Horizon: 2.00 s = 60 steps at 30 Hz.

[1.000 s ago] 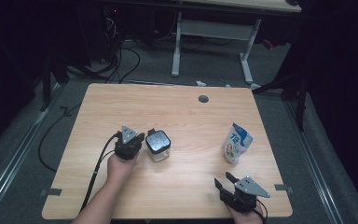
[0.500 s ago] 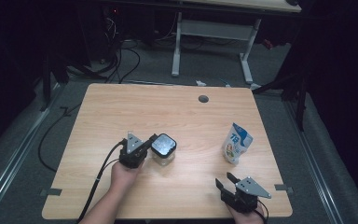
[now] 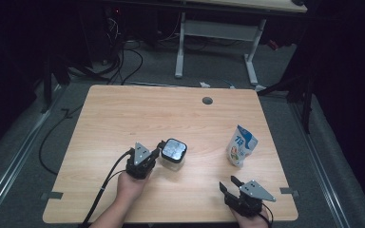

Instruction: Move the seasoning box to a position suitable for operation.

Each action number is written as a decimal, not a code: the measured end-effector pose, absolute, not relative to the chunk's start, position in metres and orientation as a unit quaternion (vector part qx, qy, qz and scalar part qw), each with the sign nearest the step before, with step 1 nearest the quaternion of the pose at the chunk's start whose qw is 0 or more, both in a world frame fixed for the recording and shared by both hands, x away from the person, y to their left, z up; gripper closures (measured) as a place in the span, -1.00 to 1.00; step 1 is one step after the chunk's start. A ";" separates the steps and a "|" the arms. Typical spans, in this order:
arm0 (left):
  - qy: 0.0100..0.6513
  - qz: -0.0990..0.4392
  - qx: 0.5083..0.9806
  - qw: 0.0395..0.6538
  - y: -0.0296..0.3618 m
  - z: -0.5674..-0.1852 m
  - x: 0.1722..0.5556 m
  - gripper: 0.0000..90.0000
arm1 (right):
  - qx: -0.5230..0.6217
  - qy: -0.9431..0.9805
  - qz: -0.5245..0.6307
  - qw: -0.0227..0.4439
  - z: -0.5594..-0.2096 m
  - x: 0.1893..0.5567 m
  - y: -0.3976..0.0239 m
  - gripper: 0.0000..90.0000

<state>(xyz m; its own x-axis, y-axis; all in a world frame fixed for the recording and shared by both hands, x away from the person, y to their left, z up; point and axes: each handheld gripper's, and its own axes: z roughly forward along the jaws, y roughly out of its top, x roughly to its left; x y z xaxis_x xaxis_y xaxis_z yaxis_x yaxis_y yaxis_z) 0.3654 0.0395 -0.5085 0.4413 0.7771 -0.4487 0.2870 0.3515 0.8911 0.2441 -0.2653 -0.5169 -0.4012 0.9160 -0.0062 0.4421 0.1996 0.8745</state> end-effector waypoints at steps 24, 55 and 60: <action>0.475 0.211 0.543 0.659 0.021 -0.474 0.389 1.00 | 0.466 0.722 0.429 0.280 -0.515 0.244 -0.263 0.06; 0.480 0.208 0.542 0.658 0.020 -0.477 0.391 1.00 | 0.465 0.721 0.431 0.279 -0.514 0.243 -0.263 0.06; 0.478 0.207 0.543 0.659 0.020 -0.478 0.391 1.00 | 0.463 0.722 0.431 0.281 -0.514 0.243 -0.262 0.06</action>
<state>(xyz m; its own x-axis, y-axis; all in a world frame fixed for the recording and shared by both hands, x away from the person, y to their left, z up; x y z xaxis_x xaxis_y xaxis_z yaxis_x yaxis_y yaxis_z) 0.3913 0.0200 -0.4781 0.4563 0.7922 -0.4052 0.2459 0.3254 0.9130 0.2428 -0.2624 -0.5139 -0.4134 0.9105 -0.0069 0.4266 0.2004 0.8820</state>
